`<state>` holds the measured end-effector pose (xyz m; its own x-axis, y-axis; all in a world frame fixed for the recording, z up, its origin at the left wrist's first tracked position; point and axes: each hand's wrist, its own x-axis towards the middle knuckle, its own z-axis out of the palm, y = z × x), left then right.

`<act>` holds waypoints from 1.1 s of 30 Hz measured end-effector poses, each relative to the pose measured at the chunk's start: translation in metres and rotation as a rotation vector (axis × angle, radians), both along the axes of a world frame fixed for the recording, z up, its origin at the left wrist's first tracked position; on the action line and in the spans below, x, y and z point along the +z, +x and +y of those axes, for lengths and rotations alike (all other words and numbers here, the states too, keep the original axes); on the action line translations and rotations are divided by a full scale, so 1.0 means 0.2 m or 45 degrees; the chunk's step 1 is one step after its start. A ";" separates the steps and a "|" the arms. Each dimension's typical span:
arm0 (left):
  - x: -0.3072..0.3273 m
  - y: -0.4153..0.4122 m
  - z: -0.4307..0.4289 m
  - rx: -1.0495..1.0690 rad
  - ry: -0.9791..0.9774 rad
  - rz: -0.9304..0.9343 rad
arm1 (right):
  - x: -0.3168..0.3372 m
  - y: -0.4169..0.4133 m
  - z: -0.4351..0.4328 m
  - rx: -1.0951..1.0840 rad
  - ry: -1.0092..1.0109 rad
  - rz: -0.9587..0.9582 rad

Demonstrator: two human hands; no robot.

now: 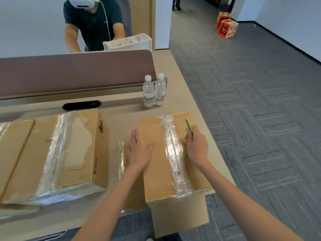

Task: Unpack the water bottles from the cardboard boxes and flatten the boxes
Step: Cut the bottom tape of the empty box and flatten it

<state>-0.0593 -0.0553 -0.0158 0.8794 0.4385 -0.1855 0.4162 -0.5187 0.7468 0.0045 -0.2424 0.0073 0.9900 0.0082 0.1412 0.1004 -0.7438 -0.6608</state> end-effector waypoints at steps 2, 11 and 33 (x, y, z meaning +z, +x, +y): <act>-0.02 0.08 0.00 -0.120 0.200 -0.032 | 0.02 0.08 0.03 0.078 -0.005 0.042; -0.03 0.45 0.02 -0.367 0.598 -0.097 | 0.05 0.39 0.12 0.437 0.300 0.544; -0.08 0.50 0.08 -0.370 0.651 -0.304 | 0.15 0.41 0.27 0.466 -0.550 0.130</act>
